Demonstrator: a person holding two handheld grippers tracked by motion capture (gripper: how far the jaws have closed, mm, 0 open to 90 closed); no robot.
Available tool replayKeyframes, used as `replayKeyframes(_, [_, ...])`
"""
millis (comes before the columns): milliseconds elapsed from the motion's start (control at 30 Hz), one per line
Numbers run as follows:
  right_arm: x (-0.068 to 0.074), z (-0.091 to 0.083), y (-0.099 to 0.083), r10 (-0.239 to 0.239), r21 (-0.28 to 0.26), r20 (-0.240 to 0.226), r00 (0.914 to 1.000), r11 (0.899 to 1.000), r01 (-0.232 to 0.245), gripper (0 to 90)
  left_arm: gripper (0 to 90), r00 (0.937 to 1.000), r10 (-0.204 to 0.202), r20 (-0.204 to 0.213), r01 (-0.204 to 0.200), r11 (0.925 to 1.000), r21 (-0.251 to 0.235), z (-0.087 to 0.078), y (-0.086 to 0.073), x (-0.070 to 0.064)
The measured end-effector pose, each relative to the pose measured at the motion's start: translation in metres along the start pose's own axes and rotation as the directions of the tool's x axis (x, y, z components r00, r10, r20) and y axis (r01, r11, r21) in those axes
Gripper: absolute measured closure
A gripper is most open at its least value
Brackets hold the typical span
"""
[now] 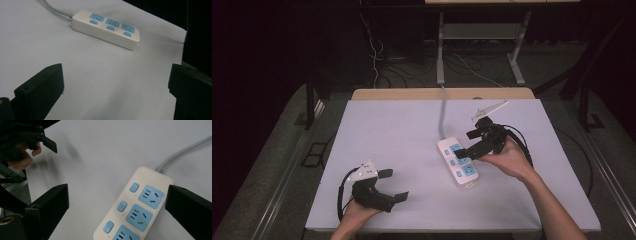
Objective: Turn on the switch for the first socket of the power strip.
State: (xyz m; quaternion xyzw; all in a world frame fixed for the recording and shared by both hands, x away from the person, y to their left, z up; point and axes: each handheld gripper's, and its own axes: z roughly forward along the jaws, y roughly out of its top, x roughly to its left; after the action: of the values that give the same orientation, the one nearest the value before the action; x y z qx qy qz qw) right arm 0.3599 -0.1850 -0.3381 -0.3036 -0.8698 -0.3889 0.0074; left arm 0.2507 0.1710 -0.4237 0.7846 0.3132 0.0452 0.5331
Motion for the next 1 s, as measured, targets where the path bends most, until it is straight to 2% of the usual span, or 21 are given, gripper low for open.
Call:
replayKeyframes(500, [-0.001, 0.024, 0.015, 0.001, 0.023, -0.013, 0.9999, 1.000, -0.001, 4.8, 0.0, 1.0000, -0.001, 0.001, 0.001, 1.0000, 0.006, -0.001, -0.001, 0.002])
replayKeyframes(700, [-0.005, 0.030, 0.019, 0.027, 0.010, -0.021, 0.9994, 1.000, -0.026, 4.7, 0.0, 1.0000, -0.001, -0.002, 0.001, 1.0000, 0.007, -0.001, -0.001, 0.002])
replayKeyframes(1000, [-0.016, 0.042, 0.018, 0.060, 0.019, -0.019, 0.9980, 0.998, -0.059, 4.8, 0.0, 1.0000, 0.000, -0.001, 0.000, 1.0000, 0.007, -0.002, -0.001, 0.002])
